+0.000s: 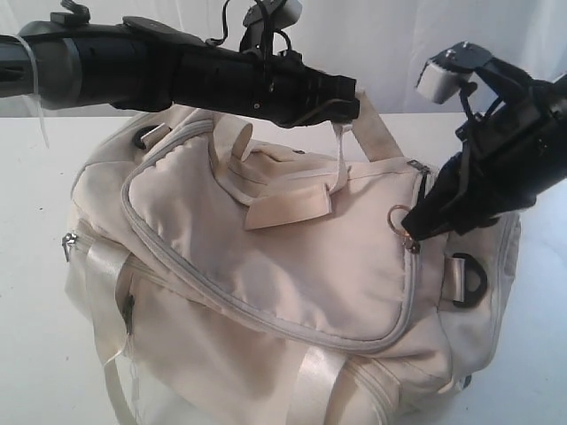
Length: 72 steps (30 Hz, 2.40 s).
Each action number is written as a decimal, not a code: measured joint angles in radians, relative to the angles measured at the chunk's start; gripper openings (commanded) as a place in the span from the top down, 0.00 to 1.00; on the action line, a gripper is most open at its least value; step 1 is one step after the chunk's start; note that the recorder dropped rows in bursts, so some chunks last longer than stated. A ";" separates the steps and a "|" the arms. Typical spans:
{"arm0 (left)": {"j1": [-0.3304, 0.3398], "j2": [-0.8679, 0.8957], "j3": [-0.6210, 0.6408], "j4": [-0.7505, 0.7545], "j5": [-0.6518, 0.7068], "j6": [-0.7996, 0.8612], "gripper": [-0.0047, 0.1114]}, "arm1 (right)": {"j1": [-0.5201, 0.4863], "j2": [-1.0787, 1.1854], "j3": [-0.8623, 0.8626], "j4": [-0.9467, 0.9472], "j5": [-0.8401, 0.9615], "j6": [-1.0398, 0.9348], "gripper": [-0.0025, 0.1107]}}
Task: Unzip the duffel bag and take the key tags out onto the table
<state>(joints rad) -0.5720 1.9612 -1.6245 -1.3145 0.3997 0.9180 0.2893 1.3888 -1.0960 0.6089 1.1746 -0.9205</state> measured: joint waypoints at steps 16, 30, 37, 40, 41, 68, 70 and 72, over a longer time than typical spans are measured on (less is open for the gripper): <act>0.028 0.000 0.000 0.006 0.010 -0.016 0.96 | 0.000 -0.168 0.214 0.058 0.039 0.004 0.98; 0.070 0.000 0.000 0.017 0.095 -0.048 0.96 | 0.013 -0.199 0.369 0.241 0.016 -0.095 0.98; 0.070 0.000 0.000 0.020 0.089 -0.048 0.96 | 0.129 -0.199 0.454 0.285 -0.015 -0.100 0.98; 0.070 0.000 0.000 0.021 0.089 -0.048 0.96 | 0.200 -0.199 0.493 0.332 -0.116 -0.104 0.98; 0.070 0.000 0.000 0.021 0.089 -0.048 0.96 | 0.223 -0.201 0.503 0.346 -0.151 -0.104 0.98; 0.074 0.000 0.000 0.144 0.119 -0.048 0.56 | 0.524 -0.113 0.510 0.505 -0.555 -0.076 0.35; 0.077 0.000 0.000 0.168 0.119 -0.048 0.36 | 0.525 -0.139 0.508 0.470 -0.539 -0.038 0.35; 0.081 -0.007 0.000 0.192 0.120 -0.043 0.25 | 0.525 -0.177 0.490 0.392 -0.511 0.043 0.35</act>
<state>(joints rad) -0.4910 1.9545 -1.6245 -1.1221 0.5193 0.8747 0.8140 1.2115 -0.6061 1.0005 0.6634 -0.8776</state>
